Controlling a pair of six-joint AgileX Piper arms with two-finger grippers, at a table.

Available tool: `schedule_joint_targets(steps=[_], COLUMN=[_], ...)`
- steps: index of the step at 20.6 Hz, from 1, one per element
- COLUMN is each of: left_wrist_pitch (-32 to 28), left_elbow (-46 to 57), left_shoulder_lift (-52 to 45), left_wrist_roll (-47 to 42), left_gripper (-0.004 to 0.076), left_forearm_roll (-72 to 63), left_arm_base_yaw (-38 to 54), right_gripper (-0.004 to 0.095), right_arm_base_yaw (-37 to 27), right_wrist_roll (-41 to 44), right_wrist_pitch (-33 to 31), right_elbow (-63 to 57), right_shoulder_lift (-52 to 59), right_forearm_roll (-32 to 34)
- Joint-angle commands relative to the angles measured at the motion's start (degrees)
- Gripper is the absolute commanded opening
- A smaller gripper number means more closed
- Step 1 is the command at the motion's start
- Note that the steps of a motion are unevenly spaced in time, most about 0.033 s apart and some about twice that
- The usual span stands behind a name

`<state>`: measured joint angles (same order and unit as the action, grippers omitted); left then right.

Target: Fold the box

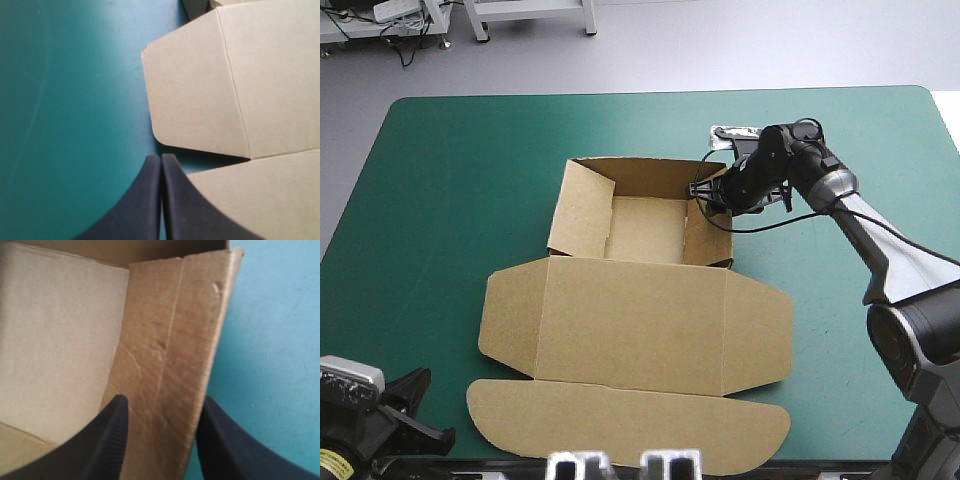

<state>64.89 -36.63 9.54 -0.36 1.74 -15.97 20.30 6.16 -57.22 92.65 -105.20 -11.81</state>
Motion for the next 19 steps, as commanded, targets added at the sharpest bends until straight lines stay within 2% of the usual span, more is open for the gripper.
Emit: schedule_joint_targets(steps=[1, 2, 5, 8, 10, 12, 13, 15, 19], left_wrist_pitch=[-4.3, -4.1, -4.1, -4.2, -4.2, -4.2, -4.2, -4.2, -5.0], left_elbow=[3.1, 4.4, 5.6, 5.7, 5.7, 5.7, 5.7, 5.7, 5.7], left_shoulder_lift=[-3.5, -5.0, -5.7, -5.7, -5.7, -5.7, -5.7, -5.7, -5.7], left_wrist_roll=[-2.3, -1.9, -1.9, -1.9, -1.9, -1.9, -1.9, -1.9, -1.9], left_gripper=[-0.0010, -0.0010, -0.0010, -0.0010, -0.0010, -0.0010, -0.0010, -0.0010, -0.0010], left_forearm_roll=[-0.5, -1.7, -2.7, -2.8, -2.8, -2.8, -2.5, -2.4, -2.4], left_arm_base_yaw=[-0.2, -0.2, -0.2, -0.2, -0.2, -0.2, -0.2, -0.2, -0.2], right_gripper=[0.0172, -0.0002, -0.0009, -0.0011, -0.0010, -0.0019, -0.0019, -0.0019, -0.0018], right_arm_base_yaw=[-0.2, -0.2, -0.2, -2.9, -7.8, -15.4, -21.8, -29.5, -41.0], right_wrist_roll=[-0.9, -0.5, 1.2, 3.3, 3.3, 2.4, -0.3, -2.9, -8.8], right_wrist_pitch=[2.4, 2.5, 3.3, -0.3, -4.7, -7.7, -9.2, -10.1, -7.6], right_elbow=[1.2, 1.2, 1.5, 5.2, 7.6, 8.0, 8.0, 8.0, 8.0], right_shoulder_lift=[0.7, -0.1, 0.0, 2.6, 4.3, 6.0, 6.5, 6.5, 4.8], right_forearm_roll=[-0.9, -0.9, 1.5, 10.1, 14.6, 19.3, 19.6, 18.6, 15.0])
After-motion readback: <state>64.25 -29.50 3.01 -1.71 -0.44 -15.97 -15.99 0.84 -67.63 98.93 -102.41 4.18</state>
